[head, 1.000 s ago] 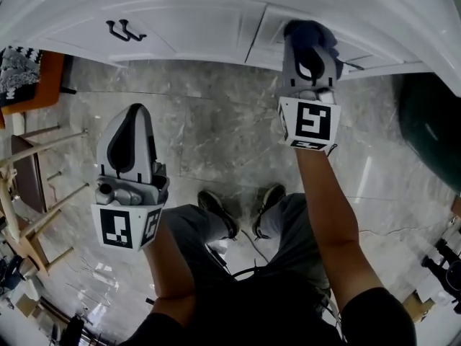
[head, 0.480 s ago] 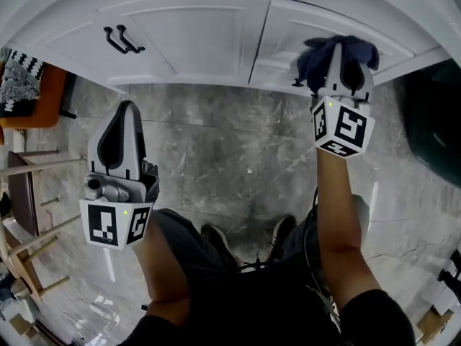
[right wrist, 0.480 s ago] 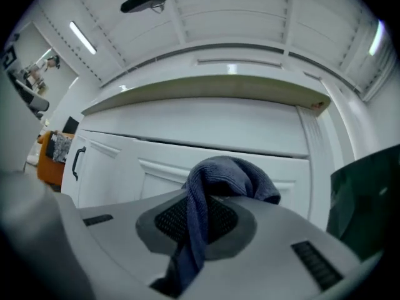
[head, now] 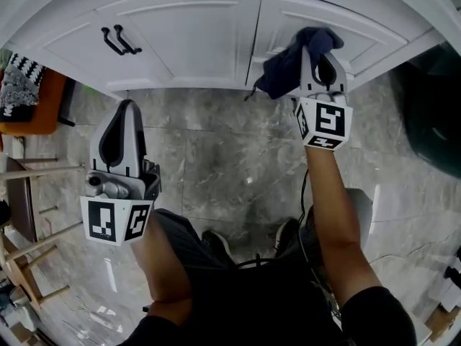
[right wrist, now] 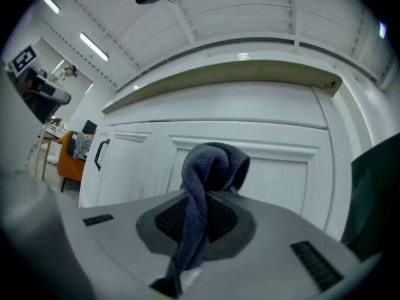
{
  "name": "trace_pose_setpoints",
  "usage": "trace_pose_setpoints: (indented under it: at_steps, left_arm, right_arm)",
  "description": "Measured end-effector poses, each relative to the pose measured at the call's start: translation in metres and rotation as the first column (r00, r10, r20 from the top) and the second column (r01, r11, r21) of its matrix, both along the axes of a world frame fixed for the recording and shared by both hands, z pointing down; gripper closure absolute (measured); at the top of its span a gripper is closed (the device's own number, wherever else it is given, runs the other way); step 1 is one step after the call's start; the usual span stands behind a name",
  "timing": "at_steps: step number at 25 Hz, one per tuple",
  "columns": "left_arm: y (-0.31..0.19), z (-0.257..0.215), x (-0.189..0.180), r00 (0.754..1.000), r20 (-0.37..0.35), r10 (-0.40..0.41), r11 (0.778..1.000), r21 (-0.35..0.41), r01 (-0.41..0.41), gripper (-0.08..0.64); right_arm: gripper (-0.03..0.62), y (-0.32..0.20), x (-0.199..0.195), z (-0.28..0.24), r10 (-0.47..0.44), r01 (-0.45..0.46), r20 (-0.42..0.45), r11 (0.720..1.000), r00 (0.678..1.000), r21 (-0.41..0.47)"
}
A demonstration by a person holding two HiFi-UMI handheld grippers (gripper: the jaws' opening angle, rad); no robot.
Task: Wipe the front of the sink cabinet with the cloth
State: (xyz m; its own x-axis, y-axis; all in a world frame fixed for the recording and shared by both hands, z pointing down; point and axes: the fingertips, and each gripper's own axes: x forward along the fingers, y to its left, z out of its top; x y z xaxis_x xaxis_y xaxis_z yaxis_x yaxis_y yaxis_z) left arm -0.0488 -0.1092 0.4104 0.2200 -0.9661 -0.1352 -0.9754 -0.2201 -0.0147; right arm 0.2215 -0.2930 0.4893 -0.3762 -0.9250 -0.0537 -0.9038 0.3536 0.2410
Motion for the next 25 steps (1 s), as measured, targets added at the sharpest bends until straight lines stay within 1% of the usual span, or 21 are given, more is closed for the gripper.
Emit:
trace_pose_setpoints:
  at_steps: [2, 3, 5, 7, 8, 9, 10, 12, 14, 16, 18, 20, 22, 24, 25]
  left_arm:
    - [0.0, 0.001, -0.004, 0.999, -0.034, -0.012, 1.0, 0.0, 0.012, 0.557]
    - [0.0, 0.0, -0.004, 0.999, -0.052, -0.01, 1.0, 0.004, 0.011, 0.557]
    - [0.003, -0.003, 0.001, 0.998, -0.062, 0.003, 1.0, 0.014, -0.002, 0.557]
    - [0.006, -0.004, 0.005, 0.999, -0.042, 0.007, 1.0, 0.016, -0.006, 0.557]
    - [0.008, -0.003, 0.006, 0.999, -0.035, 0.003, 1.0, 0.014, -0.003, 0.557]
    - [0.009, -0.003, 0.005, 0.999, -0.035, -0.002, 1.0, 0.011, 0.002, 0.557]
    - [0.01, -0.002, 0.003, 0.999, -0.039, -0.007, 1.0, 0.008, 0.007, 0.557]
    - [0.01, -0.001, 0.001, 0.999, -0.047, -0.016, 1.0, 0.005, 0.016, 0.557]
    - [0.011, -0.001, 0.002, 0.998, -0.052, -0.019, 1.0, 0.006, 0.019, 0.557]
    - [0.011, -0.002, 0.006, 0.999, -0.05, -0.012, 1.0, 0.01, 0.013, 0.557]
    - [0.011, -0.003, 0.009, 0.999, -0.046, -0.005, 1.0, 0.012, 0.005, 0.557]
    - [0.01, -0.003, 0.013, 0.999, -0.043, 0.003, 1.0, 0.01, -0.002, 0.557]
    - [0.009, -0.002, 0.018, 0.999, -0.037, 0.01, 1.0, 0.005, -0.01, 0.557]
    - [0.009, 0.0, 0.022, 0.999, -0.031, 0.016, 1.0, 0.002, -0.016, 0.557]
    - [0.009, 0.0, 0.024, 1.0, -0.026, 0.017, 1.0, 0.0, -0.017, 0.557]
  right_arm:
    - [0.563, 0.001, 0.005, 0.01, 0.018, -0.018, 0.011, 1.0, 1.0, -0.013]
    - [0.563, 0.001, -0.003, 0.015, 0.008, -0.007, 0.022, 0.999, 1.0, -0.035]
    - [0.563, 0.004, -0.035, 0.028, -0.073, 0.075, 0.015, 0.993, 0.997, -0.086]
    - [0.563, 0.009, -0.065, 0.037, -0.155, 0.154, 0.002, 0.98, 0.988, -0.124]
    - [0.563, 0.009, -0.071, 0.04, -0.167, 0.167, 0.012, 0.976, 0.986, -0.138]
    - [0.563, 0.009, -0.068, 0.043, -0.156, 0.159, 0.031, 0.976, 0.987, -0.149]
    - [0.563, 0.006, -0.058, 0.046, -0.122, 0.13, 0.059, 0.979, 0.991, -0.159]
    - [0.563, -0.004, -0.018, 0.054, -0.006, 0.032, 0.138, 0.983, 0.99, -0.183]
    - [0.563, -0.014, 0.028, 0.06, 0.122, -0.076, 0.221, 0.976, 0.967, -0.206]
    - [0.563, -0.018, 0.059, 0.058, 0.201, -0.156, 0.244, 0.969, 0.949, -0.193]
    - [0.563, -0.017, 0.064, 0.056, 0.219, -0.179, 0.24, 0.968, 0.946, -0.176]
    - [0.563, -0.014, 0.045, 0.057, 0.176, -0.137, 0.237, 0.975, 0.955, -0.174]
    - [0.563, -0.009, 0.007, 0.064, 0.079, -0.037, 0.217, 0.981, 0.973, -0.188]
    - [0.563, 0.0, -0.04, 0.076, -0.042, 0.084, 0.185, 0.972, 0.982, -0.221]
    - [0.563, 0.003, -0.057, 0.083, -0.084, 0.123, 0.172, 0.964, 0.982, -0.234]
